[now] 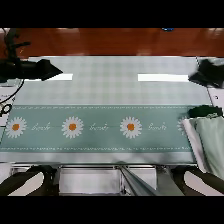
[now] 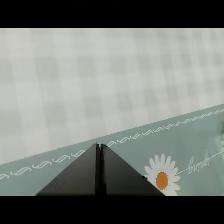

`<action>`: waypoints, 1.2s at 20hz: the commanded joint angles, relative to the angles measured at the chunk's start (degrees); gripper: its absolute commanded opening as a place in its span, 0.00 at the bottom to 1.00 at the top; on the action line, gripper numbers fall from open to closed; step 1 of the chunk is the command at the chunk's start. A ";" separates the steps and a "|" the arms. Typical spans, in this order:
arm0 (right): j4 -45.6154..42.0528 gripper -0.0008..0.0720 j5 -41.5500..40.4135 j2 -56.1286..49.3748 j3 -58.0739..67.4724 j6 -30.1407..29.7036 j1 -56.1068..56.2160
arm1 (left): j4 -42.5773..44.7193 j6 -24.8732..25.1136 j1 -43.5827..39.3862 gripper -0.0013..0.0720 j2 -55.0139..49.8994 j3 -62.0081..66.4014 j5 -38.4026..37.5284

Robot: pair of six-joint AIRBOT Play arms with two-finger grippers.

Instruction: Fold the shirts.

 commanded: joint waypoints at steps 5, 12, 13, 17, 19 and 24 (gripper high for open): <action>-30.01 0.05 7.93 -21.70 9.22 2.93 24.57 | 23.50 -13.40 -9.14 0.04 -3.58 -3.19 -0.87; -31.71 0.05 8.26 -21.57 9.18 3.08 24.13 | 23.50 -13.20 -7.15 0.04 -3.63 -4.13 -0.57; -31.69 0.05 8.24 -21.57 9.18 3.10 24.13 | 23.28 -13.20 -7.17 0.04 -3.63 -4.11 -0.76; -31.69 0.05 8.24 -21.57 9.18 3.10 24.13 | 23.28 -13.20 -7.15 0.04 -3.63 -4.11 -0.70; -31.69 0.05 8.26 -21.57 9.18 3.10 24.13 | 23.28 -13.20 -7.15 0.04 -3.63 -4.11 -0.70; -31.69 0.05 8.24 -21.57 9.18 3.10 24.13 | 23.28 -13.20 -7.15 0.04 -3.63 -4.11 -0.70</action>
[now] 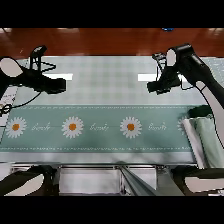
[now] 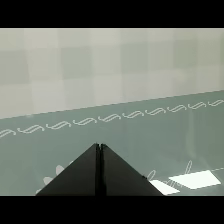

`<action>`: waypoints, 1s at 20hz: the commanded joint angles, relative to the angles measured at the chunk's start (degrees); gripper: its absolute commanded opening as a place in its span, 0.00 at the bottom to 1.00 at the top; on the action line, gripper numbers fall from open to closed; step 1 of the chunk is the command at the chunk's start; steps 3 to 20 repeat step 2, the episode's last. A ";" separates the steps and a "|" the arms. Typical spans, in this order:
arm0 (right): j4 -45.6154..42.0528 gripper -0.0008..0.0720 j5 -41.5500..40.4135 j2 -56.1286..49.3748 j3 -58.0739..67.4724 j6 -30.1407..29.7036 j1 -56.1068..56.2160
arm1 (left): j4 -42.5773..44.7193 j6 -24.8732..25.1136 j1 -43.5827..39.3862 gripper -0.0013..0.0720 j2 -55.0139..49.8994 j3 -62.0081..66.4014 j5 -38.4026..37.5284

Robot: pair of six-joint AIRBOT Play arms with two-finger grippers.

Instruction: Fold the shirts.

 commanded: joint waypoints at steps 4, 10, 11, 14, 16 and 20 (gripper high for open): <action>-0.02 0.05 0.07 -0.04 0.04 -0.04 0.02 | 0.04 -0.04 0.07 0.04 -0.04 -0.02 -0.04; -0.02 0.05 0.07 -0.04 0.04 -0.04 0.02 | 0.04 -0.04 0.07 0.04 -0.04 -0.02 -0.04; -0.02 0.05 0.07 -0.04 0.04 -0.04 0.02 | 0.04 -0.04 0.07 0.04 -0.04 -0.02 -0.04; -0.02 0.05 0.07 -0.04 0.04 -0.04 0.02 | 0.04 -0.04 0.07 0.04 -0.04 -0.02 -0.04; -0.02 0.05 0.07 -0.04 0.04 -0.04 0.02 | 0.04 -0.04 0.07 0.04 -0.04 -0.02 -0.04; -0.02 0.05 0.07 -0.04 0.04 -0.04 0.02 | 0.04 -0.04 0.07 0.04 -0.04 -0.02 -0.04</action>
